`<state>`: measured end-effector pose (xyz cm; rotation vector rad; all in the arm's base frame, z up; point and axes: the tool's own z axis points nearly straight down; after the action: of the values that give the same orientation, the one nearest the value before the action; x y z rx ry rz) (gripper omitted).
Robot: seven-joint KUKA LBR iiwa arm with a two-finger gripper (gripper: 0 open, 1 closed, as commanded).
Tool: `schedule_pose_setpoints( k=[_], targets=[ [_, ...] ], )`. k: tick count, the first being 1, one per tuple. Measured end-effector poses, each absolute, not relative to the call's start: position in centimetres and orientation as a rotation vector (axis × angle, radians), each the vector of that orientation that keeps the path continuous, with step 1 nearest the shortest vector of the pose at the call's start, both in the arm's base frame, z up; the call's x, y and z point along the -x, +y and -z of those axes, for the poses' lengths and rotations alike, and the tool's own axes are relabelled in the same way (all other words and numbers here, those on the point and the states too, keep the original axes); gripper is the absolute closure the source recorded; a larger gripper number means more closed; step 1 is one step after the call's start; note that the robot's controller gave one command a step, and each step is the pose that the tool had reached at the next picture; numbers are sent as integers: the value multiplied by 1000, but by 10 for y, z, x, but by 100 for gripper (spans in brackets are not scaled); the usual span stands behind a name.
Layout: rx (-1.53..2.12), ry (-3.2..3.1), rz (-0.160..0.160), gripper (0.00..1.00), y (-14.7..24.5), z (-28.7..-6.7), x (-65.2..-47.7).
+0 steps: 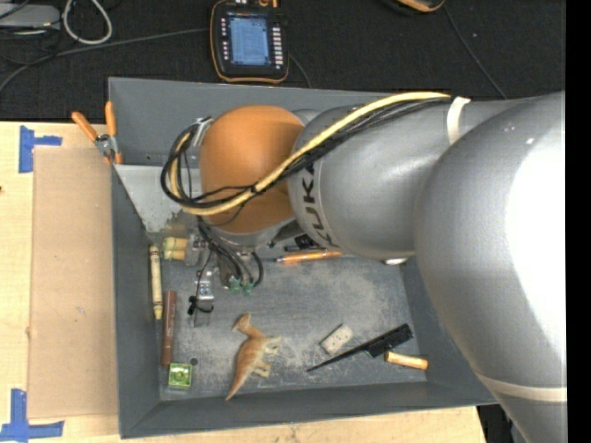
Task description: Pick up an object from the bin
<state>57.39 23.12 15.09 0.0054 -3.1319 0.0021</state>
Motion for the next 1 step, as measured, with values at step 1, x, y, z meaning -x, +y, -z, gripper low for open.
schedule_pose_setpoints(
  k=[1],
  targets=[
    [4, -3139, 0, 0, 230, -156, -576]
  ],
)
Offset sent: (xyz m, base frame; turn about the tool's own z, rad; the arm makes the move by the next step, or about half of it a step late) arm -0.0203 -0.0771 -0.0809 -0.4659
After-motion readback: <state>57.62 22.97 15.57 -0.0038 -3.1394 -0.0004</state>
